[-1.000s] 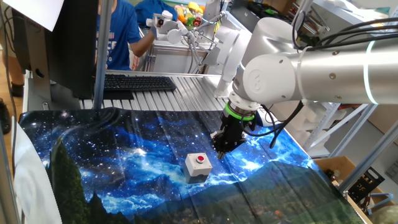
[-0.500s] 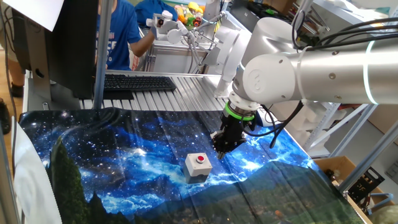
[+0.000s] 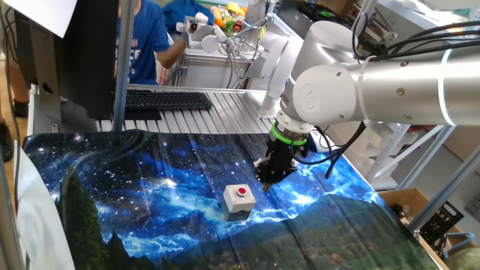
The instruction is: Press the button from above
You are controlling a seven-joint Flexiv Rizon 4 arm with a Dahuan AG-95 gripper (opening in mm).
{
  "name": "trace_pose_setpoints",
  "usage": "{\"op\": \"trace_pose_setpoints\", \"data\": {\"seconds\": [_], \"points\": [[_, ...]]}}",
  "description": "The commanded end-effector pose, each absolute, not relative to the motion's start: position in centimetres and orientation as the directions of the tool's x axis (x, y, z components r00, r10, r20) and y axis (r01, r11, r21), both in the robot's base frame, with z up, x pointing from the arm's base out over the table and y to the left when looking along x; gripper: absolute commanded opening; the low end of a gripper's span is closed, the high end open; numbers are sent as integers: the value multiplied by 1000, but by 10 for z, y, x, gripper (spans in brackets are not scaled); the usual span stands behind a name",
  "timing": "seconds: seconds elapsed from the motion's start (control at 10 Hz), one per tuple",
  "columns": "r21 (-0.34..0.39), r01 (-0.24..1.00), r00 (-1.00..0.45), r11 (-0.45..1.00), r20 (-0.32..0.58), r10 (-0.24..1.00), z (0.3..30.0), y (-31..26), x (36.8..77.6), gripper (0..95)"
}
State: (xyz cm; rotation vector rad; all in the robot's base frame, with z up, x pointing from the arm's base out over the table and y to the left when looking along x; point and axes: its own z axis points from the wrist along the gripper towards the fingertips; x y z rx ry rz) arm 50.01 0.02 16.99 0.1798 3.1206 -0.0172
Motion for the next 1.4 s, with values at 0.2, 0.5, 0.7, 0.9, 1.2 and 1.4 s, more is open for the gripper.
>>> {"op": "trace_pose_setpoints", "data": {"seconds": [0.2,0.5,0.7,0.9,1.2,1.4], "points": [[-11,134,-991,991,-16,134,170,0,500,380],[-10,128,-992,992,-16,127,170,0,500,570],[-10,131,-991,991,-16,131,170,0,500,570],[-9,131,-991,991,-17,131,170,0,500,570],[-2,95,-995,995,-19,95,170,0,500,0],[-13,83,-996,996,-19,83,170,0,500,0]]}}
